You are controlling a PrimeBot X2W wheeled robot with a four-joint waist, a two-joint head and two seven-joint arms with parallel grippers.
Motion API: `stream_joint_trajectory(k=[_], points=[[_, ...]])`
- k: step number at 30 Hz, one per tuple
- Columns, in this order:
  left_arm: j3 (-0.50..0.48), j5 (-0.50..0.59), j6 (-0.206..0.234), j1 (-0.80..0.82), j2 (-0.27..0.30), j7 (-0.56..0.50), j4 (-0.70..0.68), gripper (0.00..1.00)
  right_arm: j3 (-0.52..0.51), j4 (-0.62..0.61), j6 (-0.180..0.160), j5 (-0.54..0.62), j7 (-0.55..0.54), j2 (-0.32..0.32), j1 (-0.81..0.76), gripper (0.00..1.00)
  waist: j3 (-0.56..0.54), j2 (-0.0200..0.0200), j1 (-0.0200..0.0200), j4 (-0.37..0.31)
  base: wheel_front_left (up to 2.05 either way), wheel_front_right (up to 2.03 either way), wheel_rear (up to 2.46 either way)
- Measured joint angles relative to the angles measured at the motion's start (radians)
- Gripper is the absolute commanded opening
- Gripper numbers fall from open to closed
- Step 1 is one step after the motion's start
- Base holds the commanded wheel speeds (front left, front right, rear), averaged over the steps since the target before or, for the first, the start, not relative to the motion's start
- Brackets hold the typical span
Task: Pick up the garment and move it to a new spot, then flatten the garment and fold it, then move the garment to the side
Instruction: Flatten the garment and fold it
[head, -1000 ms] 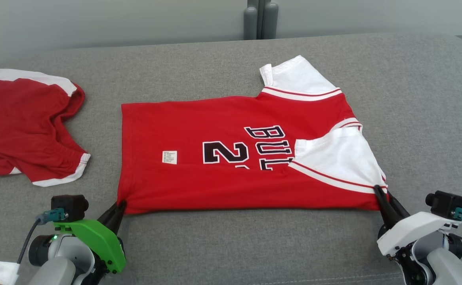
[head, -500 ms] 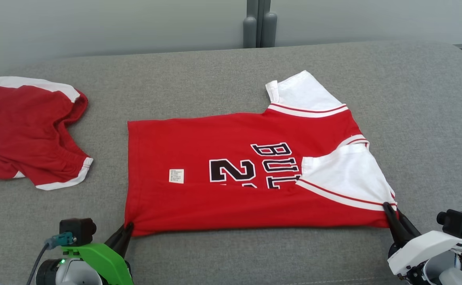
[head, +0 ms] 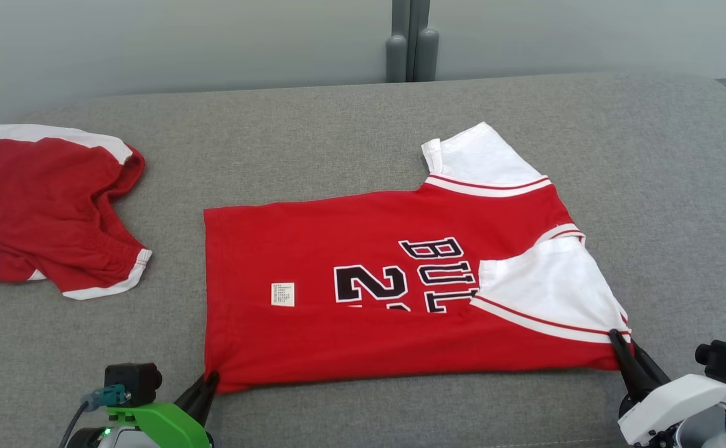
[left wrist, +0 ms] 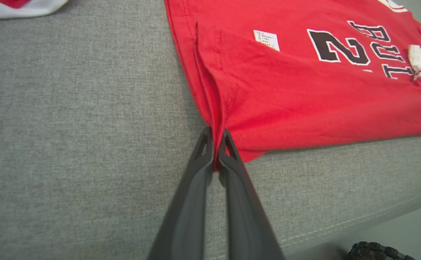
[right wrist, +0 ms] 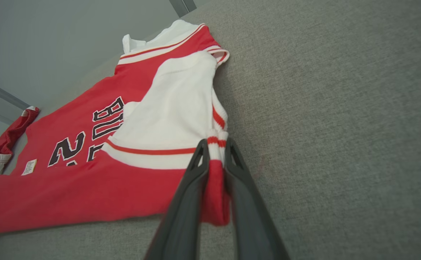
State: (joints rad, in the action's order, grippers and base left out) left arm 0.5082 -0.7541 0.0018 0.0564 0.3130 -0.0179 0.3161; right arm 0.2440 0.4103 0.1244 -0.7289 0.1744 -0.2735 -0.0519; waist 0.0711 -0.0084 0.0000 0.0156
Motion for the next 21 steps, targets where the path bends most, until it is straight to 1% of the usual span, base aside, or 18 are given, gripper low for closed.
stream_joint_trajectory(k=[1, 2, 3, 4, 5, 6, 7, 15, 17, 21], points=[[0.000, 0.000, 0.003, -0.002, 0.001, 0.000, -0.006, 0.00, 0.000, -0.003, 0.000, 0.000, -0.002, -0.002, -0.001, 0.00, 0.000, 0.0000, 0.0000, 0.000, 0.00, 0.00, 0.00], [0.000, 0.000, 0.009, -0.005, 0.003, 0.000, -0.010, 0.00, -0.001, -0.007, 0.000, 0.000, -0.008, -0.003, -0.001, 0.15, -0.001, 0.0000, 0.0000, 0.001, 0.00, 0.00, 0.00], [0.001, 0.000, 0.012, -0.007, 0.005, -0.002, -0.013, 0.00, -0.002, -0.010, 0.000, 0.000, -0.008, -0.004, -0.002, 0.34, -0.001, 0.0000, 0.0000, 0.001, 0.00, 0.00, 0.00], [0.001, 0.000, 0.014, -0.008, 0.007, -0.008, -0.018, 0.06, -0.002, -0.014, 0.000, 0.000, -0.008, -0.005, -0.002, 0.59, -0.002, 0.0000, 0.0000, 0.002, 0.00, 0.00, 0.00], [0.001, 0.000, 0.019, -0.011, 0.010, -0.009, -0.026, 0.39, -0.003, -0.017, -0.001, 0.000, -0.008, -0.005, -0.002, 1.00, -0.002, 0.0000, 0.0000, 0.002, 0.00, 0.00, 0.00], [0.001, 0.000, 0.022, -0.013, 0.013, -0.009, -0.034, 0.80, -0.005, -0.019, -0.001, 0.000, -0.008, -0.007, -0.003, 1.00, -0.003, 0.0000, 0.0000, 0.002, 0.00, 0.00, 0.00], [0.001, 0.000, 0.025, -0.016, 0.014, -0.012, -0.037, 1.00, -0.006, -0.021, -0.002, -0.001, -0.008, -0.008, -0.006, 1.00, -0.003, 0.0000, 0.0000, 0.002, 0.00, 0.00, 0.00], [-0.001, -0.001, 0.044, -0.026, 0.019, -0.033, -0.069, 1.00, -0.010, -0.044, -0.012, -0.002, -0.010, -0.009, -0.022, 1.00, -0.001, 0.0000, 0.0000, 0.005, 0.00, 0.00, 0.00], [-0.004, -0.007, 0.049, -0.033, 0.024, -0.034, -0.073, 1.00, -0.012, -0.049, -0.020, -0.002, -0.010, -0.009, -0.023, 1.00, -0.001, 0.0000, 0.0000, 0.005, 0.00, 0.00, 0.00], [-0.020, -0.008, 0.056, -0.039, 0.039, -0.034, -0.096, 1.00, -0.015, -0.063, -0.022, -0.002, -0.010, -0.010, -0.024, 1.00, -0.002, 0.0000, 0.0000, 0.005, 0.00, 0.00, 0.00]])
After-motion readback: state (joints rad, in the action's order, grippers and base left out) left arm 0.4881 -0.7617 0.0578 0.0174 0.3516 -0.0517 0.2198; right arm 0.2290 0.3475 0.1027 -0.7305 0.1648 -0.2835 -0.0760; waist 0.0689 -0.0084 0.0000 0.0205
